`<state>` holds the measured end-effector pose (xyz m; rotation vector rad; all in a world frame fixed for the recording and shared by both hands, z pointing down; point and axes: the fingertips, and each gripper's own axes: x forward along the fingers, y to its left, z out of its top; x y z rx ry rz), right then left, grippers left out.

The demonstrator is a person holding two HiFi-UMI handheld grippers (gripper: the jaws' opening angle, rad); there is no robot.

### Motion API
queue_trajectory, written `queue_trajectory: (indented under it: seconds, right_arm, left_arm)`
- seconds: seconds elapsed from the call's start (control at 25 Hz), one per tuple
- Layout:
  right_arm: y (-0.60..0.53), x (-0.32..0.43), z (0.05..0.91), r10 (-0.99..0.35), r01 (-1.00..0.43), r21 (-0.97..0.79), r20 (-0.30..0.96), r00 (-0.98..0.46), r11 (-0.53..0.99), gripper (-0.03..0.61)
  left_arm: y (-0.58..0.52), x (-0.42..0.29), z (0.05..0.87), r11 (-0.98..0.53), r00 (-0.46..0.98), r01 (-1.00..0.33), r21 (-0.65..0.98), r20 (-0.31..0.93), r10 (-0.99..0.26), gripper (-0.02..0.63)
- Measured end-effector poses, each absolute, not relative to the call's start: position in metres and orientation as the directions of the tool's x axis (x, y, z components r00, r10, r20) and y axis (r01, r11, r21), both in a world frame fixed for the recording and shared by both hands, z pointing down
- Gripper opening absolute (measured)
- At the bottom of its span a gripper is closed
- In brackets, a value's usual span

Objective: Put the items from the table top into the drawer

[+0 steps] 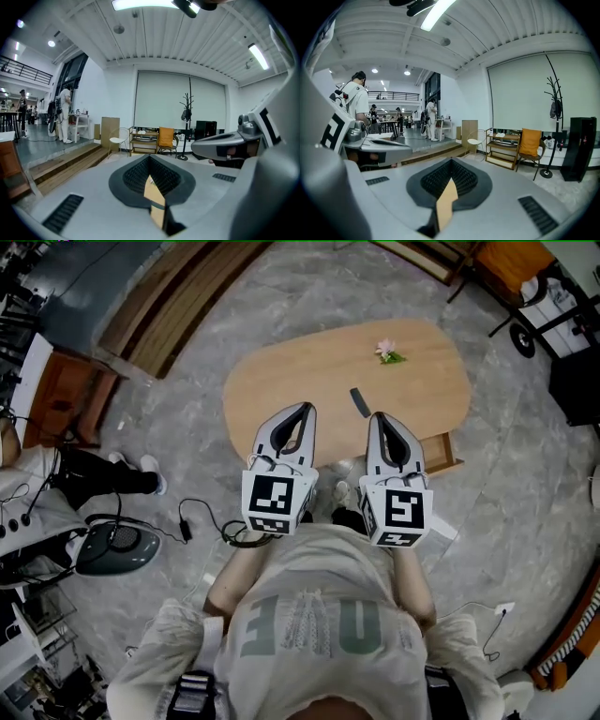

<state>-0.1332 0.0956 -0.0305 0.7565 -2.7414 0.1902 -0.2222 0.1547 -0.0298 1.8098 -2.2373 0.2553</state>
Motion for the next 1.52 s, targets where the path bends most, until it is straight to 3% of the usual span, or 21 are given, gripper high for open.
queue_trajectory:
  seconds: [0.16,0.28,0.52,0.76,1.16,1.2,1.28,1.32,1.52]
  right_arm:
    - [0.075,-0.167,0.003,-0.444,-0.487,-0.067,0.316,-0.838,0.871,0.005]
    - [0.071,-0.187,0.054,-0.414,-0.460,-0.066,0.338,-0.845,0.885,0.006]
    - [0.086,-0.209,0.187,-0.368,-0.429,-0.071,0.404,-0.838,0.900,0.006]
    - [0.118,-0.210,0.285,-0.344,-0.419,-0.056,0.480,-0.807,0.906,0.005]
    - [0.143,-0.206,0.325,-0.282,-0.393,-0.099,0.542,-0.792,0.914,0.006]
    - [0.141,-0.209,0.325,-0.280,-0.391,-0.102,0.538,-0.795,0.915,0.006]
    - [0.136,-0.212,0.326,-0.278,-0.389,-0.108,0.530,-0.801,0.915,0.006]
    - [0.134,-0.213,0.326,-0.278,-0.390,-0.111,0.528,-0.803,0.914,0.006]
    - [0.131,-0.208,0.332,-0.276,-0.389,-0.107,0.536,-0.798,0.915,0.006]
  left_arm:
    - [0.130,-0.242,0.013,0.157,-0.147,-0.988,0.007,0.305,-0.941,0.008]
    - [0.120,-0.266,0.060,0.197,-0.178,-0.979,0.048,0.266,-0.947,0.008]
    - [0.130,-0.291,0.193,0.281,-0.230,-0.952,0.121,0.325,-0.917,0.008]
    - [0.161,-0.304,0.290,0.346,-0.282,-0.933,0.095,0.401,-0.871,0.008]
    - [0.191,-0.298,0.341,0.313,-0.223,-0.944,0.100,0.505,-0.834,0.008]
    - [0.188,-0.293,0.349,0.280,-0.177,-0.952,0.126,0.522,-0.834,0.017]
    - [0.184,-0.282,0.374,0.241,-0.084,-0.949,0.205,0.571,-0.816,0.233]
    - [0.186,-0.278,0.389,0.252,-0.065,-0.939,0.234,0.600,-0.797,0.289]
    - [0.213,-0.275,0.457,0.352,-0.098,-0.914,0.201,0.733,-0.673,0.314]
